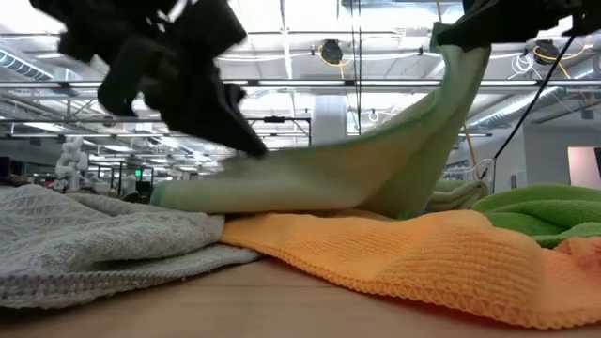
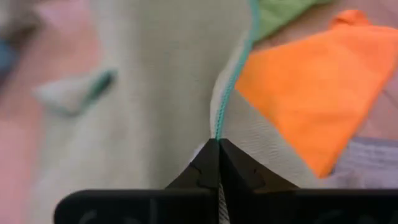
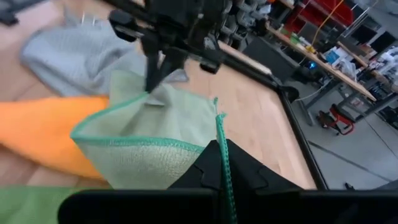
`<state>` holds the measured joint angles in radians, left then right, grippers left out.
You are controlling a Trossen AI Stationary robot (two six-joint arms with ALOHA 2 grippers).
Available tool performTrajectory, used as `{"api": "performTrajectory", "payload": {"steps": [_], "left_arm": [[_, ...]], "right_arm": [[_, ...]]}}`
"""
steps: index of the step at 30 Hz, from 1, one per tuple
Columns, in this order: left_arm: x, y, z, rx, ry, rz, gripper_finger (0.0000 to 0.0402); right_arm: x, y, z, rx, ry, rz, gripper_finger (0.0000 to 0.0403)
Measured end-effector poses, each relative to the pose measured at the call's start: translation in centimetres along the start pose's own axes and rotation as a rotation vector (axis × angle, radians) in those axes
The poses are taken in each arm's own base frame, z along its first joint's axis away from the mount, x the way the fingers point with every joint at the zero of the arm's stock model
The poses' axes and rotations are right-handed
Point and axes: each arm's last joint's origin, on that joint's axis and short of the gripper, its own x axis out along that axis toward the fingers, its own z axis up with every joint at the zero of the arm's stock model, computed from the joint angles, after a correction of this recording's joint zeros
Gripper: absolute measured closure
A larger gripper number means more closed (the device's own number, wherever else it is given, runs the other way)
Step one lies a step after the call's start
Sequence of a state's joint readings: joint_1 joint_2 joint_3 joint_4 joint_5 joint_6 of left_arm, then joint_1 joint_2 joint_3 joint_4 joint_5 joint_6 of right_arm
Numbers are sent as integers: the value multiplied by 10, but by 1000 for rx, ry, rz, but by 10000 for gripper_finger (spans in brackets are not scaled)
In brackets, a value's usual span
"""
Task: Fold microfiber towels
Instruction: Fold the light green microfiber towel
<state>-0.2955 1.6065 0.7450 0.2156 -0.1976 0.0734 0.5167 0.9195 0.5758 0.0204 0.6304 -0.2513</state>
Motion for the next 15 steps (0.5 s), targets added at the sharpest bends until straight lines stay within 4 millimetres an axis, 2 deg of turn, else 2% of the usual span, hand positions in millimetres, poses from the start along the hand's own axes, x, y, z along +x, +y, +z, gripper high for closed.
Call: {"api": "performTrajectory", "payload": {"steps": [5, 9, 13, 15], "left_arm": [[-43, 8, 24, 3, -40, 128, 398], [-65, 13, 33, -39, -83, 154, 396], [-69, 6, 33, -103, -83, 128, 398], [-62, -2, 30, -165, -66, 109, 396]], "right_arm": [[1, -6, 11, 35, -98, -46, 403], [2, -13, 16, 59, -139, -101, 403], [5, -16, 14, 86, -119, -120, 403], [7, -15, 12, 102, -102, -117, 403]]}}
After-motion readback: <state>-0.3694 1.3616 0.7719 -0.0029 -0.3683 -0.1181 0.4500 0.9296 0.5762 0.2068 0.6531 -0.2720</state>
